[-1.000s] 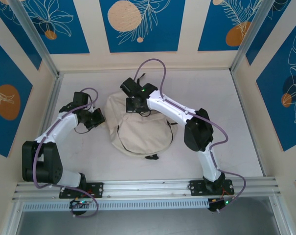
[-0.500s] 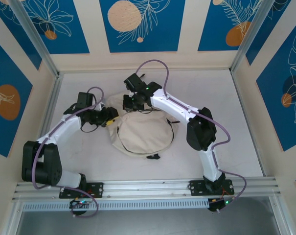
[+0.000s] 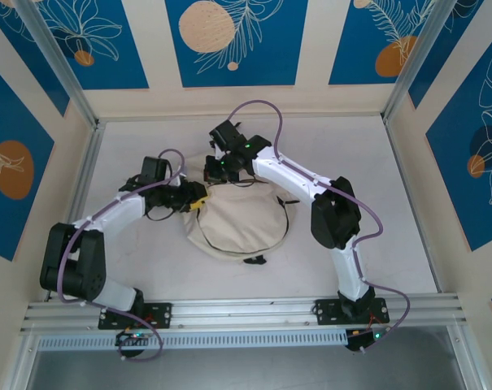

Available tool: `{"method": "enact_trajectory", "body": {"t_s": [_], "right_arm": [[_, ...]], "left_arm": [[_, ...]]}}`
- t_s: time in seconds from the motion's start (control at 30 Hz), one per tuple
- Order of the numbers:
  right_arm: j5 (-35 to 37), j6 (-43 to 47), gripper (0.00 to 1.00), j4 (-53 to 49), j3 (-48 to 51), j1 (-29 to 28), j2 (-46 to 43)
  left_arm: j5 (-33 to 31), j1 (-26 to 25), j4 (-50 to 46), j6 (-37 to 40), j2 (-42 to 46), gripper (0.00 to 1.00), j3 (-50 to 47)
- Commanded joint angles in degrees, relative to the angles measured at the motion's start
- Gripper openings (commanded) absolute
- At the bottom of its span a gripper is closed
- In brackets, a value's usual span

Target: Pack the student bag

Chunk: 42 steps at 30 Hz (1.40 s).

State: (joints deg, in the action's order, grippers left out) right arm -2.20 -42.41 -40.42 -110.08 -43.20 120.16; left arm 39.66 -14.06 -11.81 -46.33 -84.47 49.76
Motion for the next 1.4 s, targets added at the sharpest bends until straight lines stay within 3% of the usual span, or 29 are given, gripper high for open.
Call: {"method": "enact_trajectory", "body": {"t_s": [0.0, 0.17, 0.63, 1.0, 1.37], "right_arm": [[-2.0, -0.6, 0.00, 1.4, 0.4, 0.2, -2.7], [9.2, 1.2, 0.01, -4.7, -0.1, -0.4, -4.3], [34.5, 1.3, 0.00, -14.4, -1.0, -3.9, -3.9], [41.5, -4.9, 0.00, -20.6, -3.2, -1.8, -2.7], [40.6, -5.8, 0.00, -17.7, 7.9, 4.5, -8.1]], "left_arm": [[-2.4, -0.5, 2.5, -0.2, -0.5, 0.20, 0.6], [-7.5, -0.4, -5.0, 2.5, 0.3, 0.00, 1.7], [-12.4, 0.6, -11.6, 4.1, 0.6, 0.00, 0.7], [-14.7, 1.7, -13.9, 4.9, 1.8, 0.00, -0.3], [-16.4, 3.6, -16.0, 5.9, 2.7, 0.00, -0.4]]}}
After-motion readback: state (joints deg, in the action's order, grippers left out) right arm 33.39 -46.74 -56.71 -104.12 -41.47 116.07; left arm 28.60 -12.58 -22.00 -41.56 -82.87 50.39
